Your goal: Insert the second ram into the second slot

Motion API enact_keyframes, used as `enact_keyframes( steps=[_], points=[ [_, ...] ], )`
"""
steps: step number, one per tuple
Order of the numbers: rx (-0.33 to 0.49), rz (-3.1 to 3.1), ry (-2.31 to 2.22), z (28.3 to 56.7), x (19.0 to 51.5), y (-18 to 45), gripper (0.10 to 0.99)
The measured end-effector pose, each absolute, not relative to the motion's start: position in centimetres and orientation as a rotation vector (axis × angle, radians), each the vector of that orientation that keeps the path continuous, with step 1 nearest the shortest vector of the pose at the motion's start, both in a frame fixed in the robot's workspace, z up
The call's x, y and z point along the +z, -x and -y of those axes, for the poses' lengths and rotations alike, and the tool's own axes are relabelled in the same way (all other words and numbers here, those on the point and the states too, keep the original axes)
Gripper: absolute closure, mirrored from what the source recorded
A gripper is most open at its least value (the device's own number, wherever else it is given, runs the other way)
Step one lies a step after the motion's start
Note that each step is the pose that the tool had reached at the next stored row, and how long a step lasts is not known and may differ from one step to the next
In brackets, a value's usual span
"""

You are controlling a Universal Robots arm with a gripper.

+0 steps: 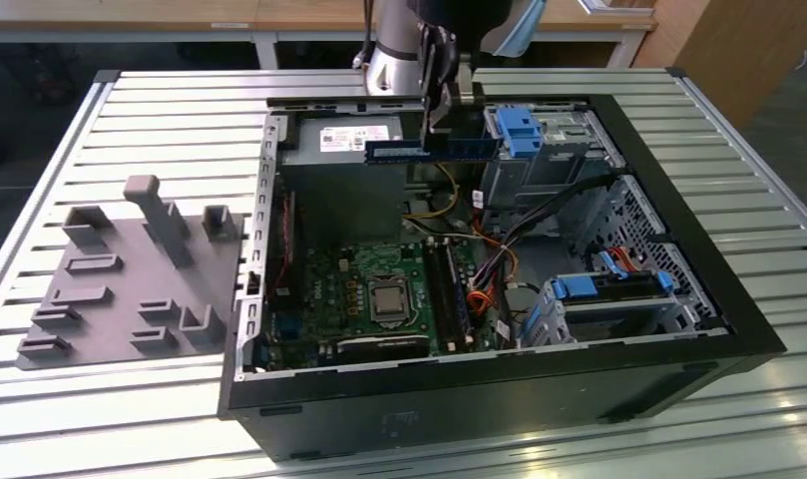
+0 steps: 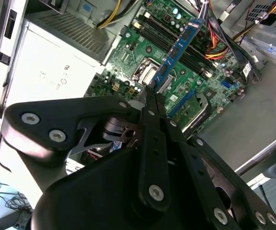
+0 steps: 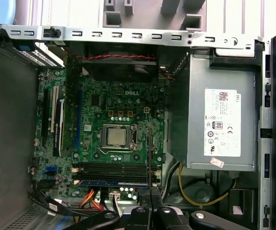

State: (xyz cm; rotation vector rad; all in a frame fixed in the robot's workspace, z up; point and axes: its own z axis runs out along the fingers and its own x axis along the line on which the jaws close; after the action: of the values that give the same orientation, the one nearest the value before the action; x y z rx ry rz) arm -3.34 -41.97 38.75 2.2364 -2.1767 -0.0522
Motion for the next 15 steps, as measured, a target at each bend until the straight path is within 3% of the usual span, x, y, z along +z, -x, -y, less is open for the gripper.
enact_keyframes(
  steps=[15],
  points=[
    [-0.052,2.176,-2.236,43.0,38.7,3.3,0.969]
  ],
)
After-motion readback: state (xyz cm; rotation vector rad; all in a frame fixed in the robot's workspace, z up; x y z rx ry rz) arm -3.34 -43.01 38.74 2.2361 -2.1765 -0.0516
